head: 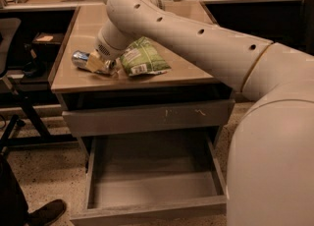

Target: Pick redbull can from middle drawer and place on counter

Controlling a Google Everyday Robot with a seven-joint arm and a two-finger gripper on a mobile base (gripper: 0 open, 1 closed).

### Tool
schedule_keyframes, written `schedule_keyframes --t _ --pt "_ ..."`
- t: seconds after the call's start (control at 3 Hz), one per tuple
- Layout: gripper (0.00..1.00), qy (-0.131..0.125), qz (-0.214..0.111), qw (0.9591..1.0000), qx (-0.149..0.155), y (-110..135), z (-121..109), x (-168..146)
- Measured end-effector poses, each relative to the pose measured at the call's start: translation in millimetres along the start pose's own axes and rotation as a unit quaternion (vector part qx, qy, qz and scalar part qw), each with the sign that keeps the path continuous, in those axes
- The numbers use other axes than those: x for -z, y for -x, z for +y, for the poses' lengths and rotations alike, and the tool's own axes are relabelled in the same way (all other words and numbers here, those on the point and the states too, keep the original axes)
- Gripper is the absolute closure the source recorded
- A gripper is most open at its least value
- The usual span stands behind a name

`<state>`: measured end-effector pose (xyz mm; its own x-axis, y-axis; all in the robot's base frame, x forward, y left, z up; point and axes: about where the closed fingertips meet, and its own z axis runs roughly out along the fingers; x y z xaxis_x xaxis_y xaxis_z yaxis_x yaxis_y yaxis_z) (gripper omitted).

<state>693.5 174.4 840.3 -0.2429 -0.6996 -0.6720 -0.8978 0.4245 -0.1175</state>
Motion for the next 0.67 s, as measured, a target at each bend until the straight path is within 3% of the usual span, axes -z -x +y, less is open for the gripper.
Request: schedule_keyframes --t 0.33,0.67 --pt "0.00 0.000 0.000 1.0000 0.000 0.0 0.0 0.0" --pt "0.00 0.000 0.000 1.0000 0.000 0.0 0.1 -0.1"
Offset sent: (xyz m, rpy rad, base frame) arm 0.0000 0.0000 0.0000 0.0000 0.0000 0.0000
